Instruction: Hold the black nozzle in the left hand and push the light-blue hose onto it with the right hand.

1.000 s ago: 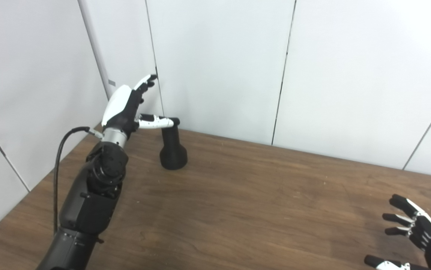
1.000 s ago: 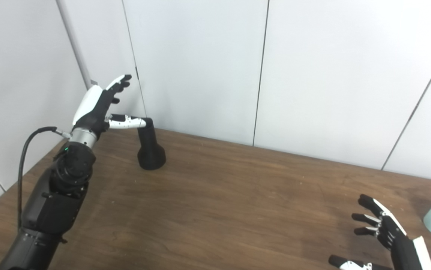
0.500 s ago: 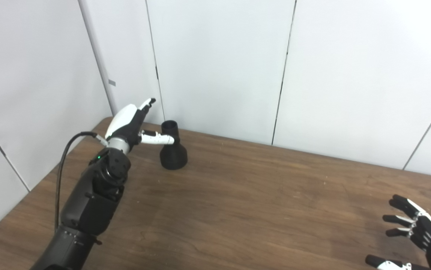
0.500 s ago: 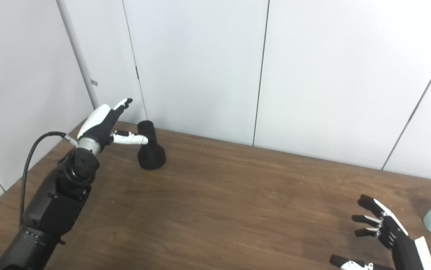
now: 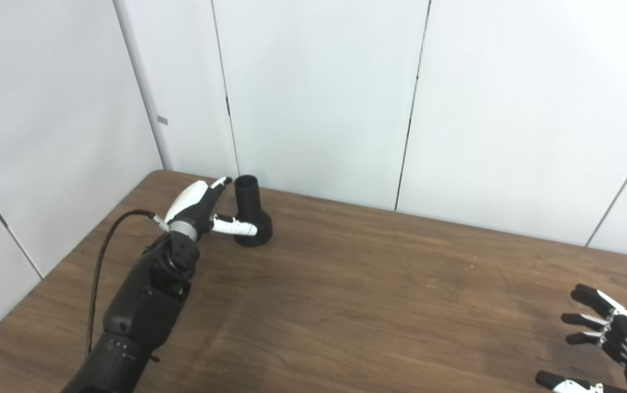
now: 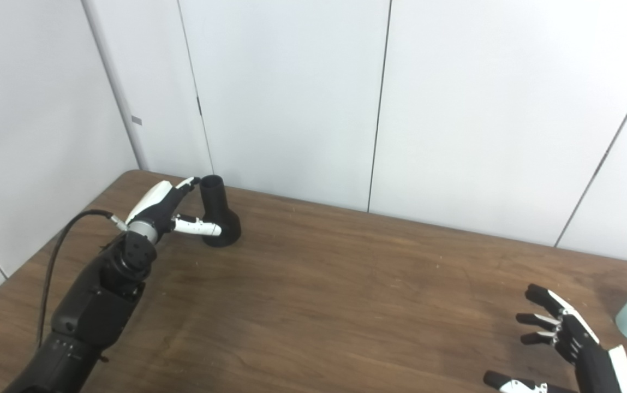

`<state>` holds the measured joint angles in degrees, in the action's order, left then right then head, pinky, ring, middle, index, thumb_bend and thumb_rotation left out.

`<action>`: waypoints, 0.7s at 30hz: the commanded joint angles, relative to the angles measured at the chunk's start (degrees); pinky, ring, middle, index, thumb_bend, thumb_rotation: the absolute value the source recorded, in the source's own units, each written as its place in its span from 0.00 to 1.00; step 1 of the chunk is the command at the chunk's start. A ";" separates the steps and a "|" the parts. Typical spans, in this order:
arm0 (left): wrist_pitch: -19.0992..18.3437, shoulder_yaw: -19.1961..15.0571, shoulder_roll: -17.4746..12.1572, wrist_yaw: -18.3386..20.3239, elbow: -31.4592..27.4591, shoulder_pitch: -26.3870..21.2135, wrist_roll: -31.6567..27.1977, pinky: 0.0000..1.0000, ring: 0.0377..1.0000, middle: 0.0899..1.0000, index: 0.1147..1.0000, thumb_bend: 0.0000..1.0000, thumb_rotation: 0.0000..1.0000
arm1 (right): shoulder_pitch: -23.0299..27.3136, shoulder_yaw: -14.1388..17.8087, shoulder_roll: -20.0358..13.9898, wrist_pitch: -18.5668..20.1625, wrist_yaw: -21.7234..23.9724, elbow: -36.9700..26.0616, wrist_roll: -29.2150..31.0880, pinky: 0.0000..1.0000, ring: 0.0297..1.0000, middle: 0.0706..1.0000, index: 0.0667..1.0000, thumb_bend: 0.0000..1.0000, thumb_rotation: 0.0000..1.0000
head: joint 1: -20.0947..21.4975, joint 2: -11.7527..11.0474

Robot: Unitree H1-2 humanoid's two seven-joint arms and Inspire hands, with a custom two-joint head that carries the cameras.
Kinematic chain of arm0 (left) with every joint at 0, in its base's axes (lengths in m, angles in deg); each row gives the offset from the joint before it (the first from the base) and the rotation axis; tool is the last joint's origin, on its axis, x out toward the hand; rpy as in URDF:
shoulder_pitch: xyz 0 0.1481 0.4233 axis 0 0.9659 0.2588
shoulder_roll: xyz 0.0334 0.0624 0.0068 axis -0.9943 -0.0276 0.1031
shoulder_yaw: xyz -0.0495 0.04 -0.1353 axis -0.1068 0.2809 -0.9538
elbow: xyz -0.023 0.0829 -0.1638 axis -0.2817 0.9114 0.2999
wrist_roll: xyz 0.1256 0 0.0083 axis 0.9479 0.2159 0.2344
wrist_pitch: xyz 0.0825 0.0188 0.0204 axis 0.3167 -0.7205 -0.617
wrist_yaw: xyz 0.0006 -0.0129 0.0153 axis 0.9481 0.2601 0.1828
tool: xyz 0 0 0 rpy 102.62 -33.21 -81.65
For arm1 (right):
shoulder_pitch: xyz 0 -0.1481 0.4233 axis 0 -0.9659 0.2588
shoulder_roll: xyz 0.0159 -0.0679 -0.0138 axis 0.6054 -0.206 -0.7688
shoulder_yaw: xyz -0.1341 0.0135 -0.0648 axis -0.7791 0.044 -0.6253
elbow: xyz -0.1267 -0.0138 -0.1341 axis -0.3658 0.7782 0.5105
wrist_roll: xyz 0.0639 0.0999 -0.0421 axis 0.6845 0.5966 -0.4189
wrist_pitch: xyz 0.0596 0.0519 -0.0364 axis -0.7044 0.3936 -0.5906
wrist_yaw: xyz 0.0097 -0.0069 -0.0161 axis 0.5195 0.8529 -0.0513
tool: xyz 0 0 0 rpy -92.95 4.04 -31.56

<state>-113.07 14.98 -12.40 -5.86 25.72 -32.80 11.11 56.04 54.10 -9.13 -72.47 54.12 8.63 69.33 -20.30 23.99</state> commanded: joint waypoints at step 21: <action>2.74 3.09 -1.05 -4.20 5.74 -3.44 -1.39 1.00 0.93 0.84 0.83 0.99 0.27 | 0.30 0.32 -0.28 -1.89 -0.30 -3.41 0.71 0.56 0.69 0.81 0.80 0.77 0.07 | 0.91 0.74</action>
<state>-112.00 18.27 -12.38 -8.29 31.54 -33.21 9.83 55.38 54.07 -9.08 -72.45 54.21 7.18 69.39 -19.34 24.61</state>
